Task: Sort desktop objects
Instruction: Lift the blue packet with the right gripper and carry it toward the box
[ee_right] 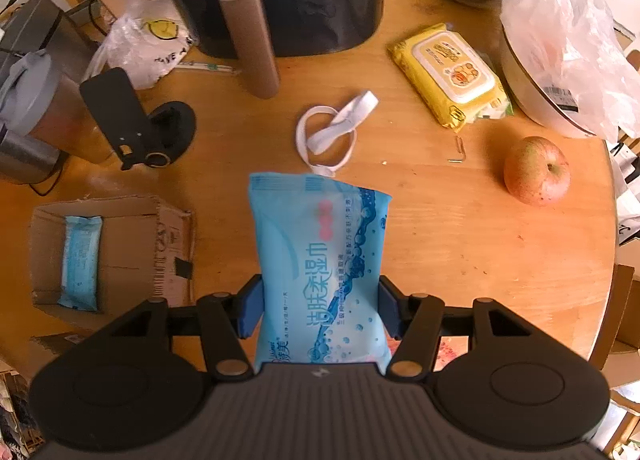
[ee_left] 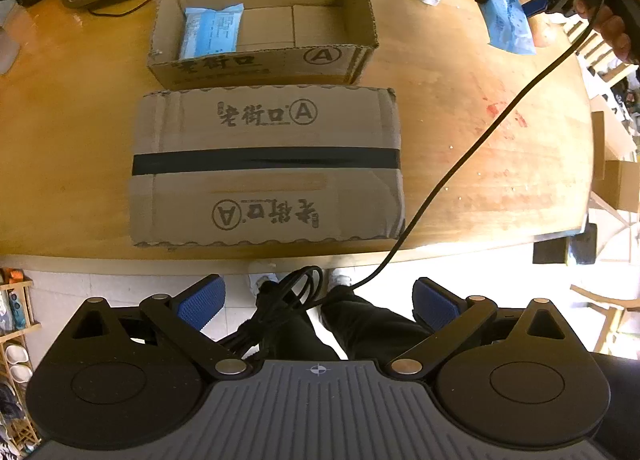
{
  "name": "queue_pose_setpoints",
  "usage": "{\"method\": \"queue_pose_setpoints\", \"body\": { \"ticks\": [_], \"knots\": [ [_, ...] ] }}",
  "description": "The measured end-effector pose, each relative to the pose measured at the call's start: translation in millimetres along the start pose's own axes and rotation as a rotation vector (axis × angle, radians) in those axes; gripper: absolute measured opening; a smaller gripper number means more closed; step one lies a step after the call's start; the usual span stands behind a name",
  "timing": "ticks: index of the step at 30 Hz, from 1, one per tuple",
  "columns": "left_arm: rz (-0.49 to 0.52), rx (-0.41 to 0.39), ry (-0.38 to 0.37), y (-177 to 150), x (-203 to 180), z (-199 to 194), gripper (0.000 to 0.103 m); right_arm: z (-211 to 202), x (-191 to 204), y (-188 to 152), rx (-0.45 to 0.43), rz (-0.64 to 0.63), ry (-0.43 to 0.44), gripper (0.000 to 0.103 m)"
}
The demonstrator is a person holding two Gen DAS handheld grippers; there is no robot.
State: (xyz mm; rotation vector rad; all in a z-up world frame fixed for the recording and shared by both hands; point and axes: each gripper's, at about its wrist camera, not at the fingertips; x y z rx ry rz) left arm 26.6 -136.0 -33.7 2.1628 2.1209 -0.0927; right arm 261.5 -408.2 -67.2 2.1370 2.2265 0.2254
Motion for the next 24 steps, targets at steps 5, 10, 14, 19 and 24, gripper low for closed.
{"method": "queue_pose_setpoints", "body": {
  "ticks": [5,10,14,19,24],
  "knots": [
    [-0.005,-0.005,-0.003,0,8,-2,0.103,-2,13,3,-0.007,-0.007,0.002,0.061],
    [-0.016,-0.010,-0.004,-1,18,-4,0.103,3,26,6,-0.006,-0.009,0.000,0.061],
    [-0.028,-0.010,-0.004,-1,27,-5,0.103,8,38,8,0.000,-0.012,0.002,0.061],
    [-0.039,-0.012,-0.003,-1,35,-6,0.103,13,53,9,0.007,-0.022,0.008,0.061],
    [-0.044,-0.016,-0.002,-1,42,-8,0.103,18,68,12,0.010,-0.024,0.015,0.061]
  ]
}}
Point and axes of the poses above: each gripper's, at about its wrist camera, not at the fingertips, and z roughly the way its jaws point, x to its left, y to its top, and after that the axes turned 6 degrees about -z, right-handed
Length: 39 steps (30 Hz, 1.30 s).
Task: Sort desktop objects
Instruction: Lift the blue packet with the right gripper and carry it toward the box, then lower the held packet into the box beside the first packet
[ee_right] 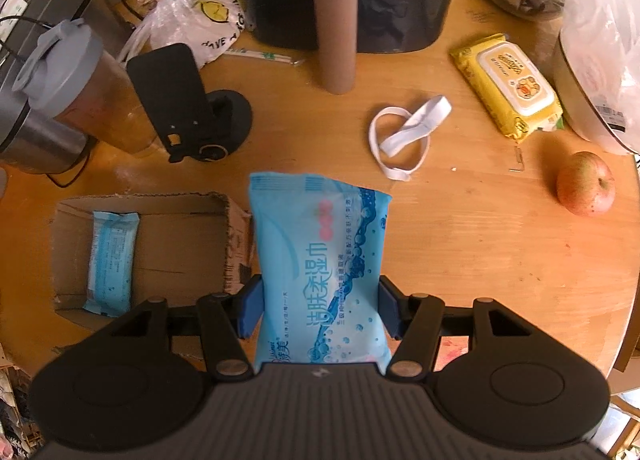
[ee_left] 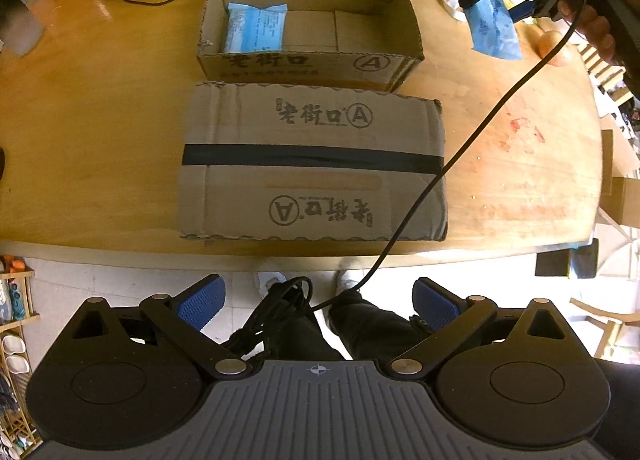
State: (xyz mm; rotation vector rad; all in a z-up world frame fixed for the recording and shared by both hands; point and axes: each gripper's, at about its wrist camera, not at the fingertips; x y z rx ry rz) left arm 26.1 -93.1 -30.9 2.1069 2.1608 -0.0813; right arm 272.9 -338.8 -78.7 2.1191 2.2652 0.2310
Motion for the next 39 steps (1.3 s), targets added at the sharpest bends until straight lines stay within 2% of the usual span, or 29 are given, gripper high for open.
{"method": "queue_pose_setpoints", "body": {
  "ticks": [39],
  "knots": [
    [-0.027,0.005,-0.005,3,47,-3,0.103,22,86,10,0.029,-0.028,0.028,0.061]
  ]
}}
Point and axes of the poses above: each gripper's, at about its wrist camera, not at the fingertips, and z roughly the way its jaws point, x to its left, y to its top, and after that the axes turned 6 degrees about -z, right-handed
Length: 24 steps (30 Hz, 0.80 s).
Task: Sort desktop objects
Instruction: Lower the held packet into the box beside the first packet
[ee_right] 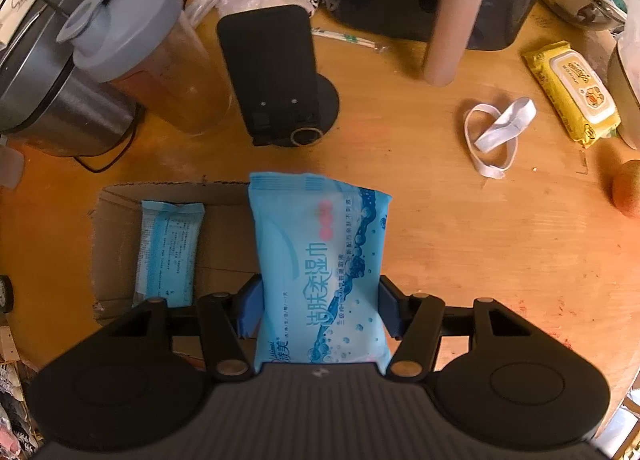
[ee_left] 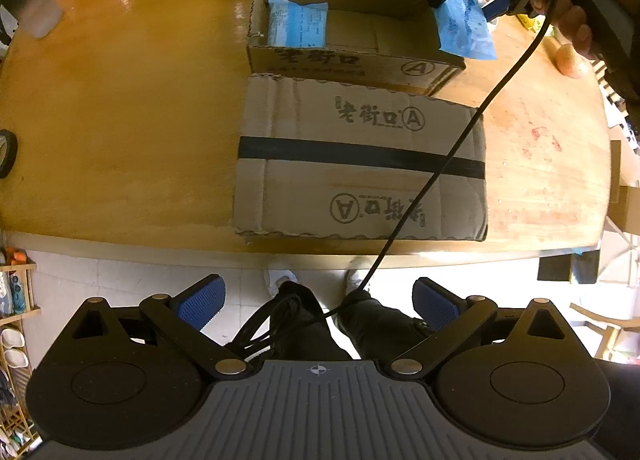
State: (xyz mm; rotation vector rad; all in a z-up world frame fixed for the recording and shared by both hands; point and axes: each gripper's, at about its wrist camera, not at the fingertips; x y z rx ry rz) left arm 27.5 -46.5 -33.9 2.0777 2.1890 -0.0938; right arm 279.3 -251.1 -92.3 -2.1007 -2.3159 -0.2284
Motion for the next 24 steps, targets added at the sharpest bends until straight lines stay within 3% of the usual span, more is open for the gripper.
{"method": "queue_pose_setpoints", "body": {
  "ticks": [24],
  "knots": [
    [-0.013,0.015,-0.001,2,22,-1,0.103,16,43,5,0.015,-0.013,0.022,0.061]
  ]
}}
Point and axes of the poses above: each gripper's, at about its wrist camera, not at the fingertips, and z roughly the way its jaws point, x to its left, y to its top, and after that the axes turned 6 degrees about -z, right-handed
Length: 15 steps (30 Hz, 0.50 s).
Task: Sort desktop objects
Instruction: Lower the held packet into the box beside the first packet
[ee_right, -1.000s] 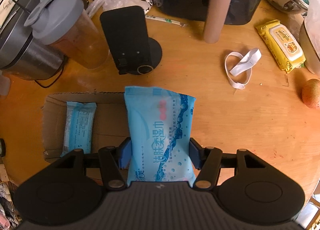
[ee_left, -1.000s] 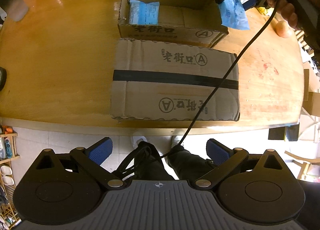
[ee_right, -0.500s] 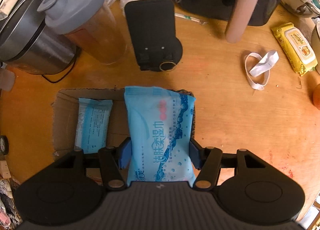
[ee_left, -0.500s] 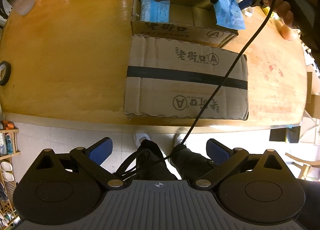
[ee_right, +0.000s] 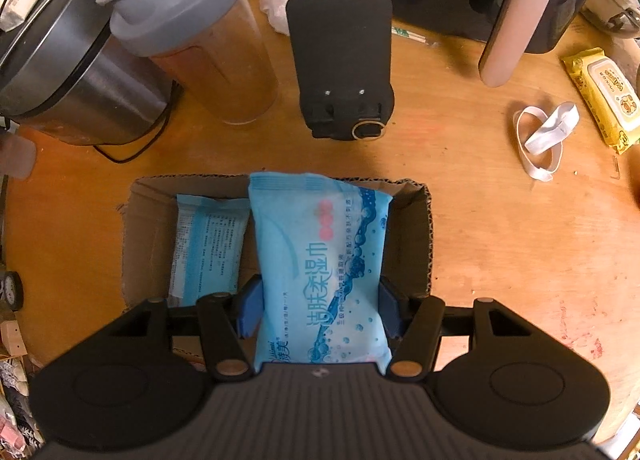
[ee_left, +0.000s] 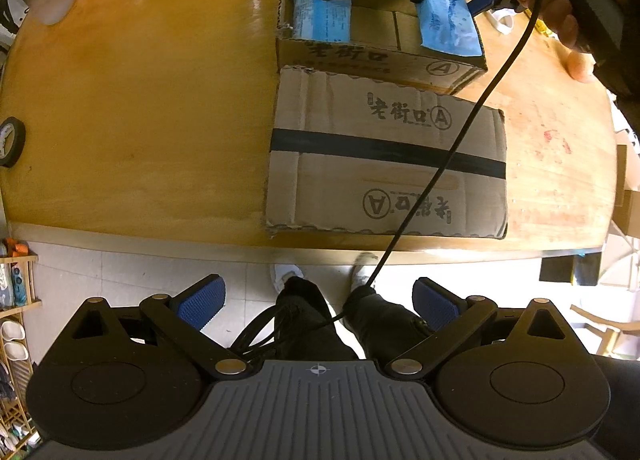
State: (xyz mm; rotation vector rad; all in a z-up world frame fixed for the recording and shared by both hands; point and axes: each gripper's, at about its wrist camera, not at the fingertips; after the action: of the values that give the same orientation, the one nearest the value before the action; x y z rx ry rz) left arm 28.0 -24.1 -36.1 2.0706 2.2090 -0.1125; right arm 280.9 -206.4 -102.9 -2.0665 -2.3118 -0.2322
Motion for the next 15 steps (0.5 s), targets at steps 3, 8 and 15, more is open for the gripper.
{"method": "queue_pose_setpoints", "body": {
  "ticks": [3,8,15],
  "knots": [
    [-0.001,0.001,0.001,0,2,0,0.103,3,2,0,0.003,0.000,-0.001,0.061],
    [-0.008,0.005,0.005,0,7,0,0.103,12,1,1,0.010,0.004,-0.013,0.061],
    [-0.025,0.016,0.013,0,14,2,0.103,29,-2,1,0.023,0.016,-0.027,0.061]
  ]
}}
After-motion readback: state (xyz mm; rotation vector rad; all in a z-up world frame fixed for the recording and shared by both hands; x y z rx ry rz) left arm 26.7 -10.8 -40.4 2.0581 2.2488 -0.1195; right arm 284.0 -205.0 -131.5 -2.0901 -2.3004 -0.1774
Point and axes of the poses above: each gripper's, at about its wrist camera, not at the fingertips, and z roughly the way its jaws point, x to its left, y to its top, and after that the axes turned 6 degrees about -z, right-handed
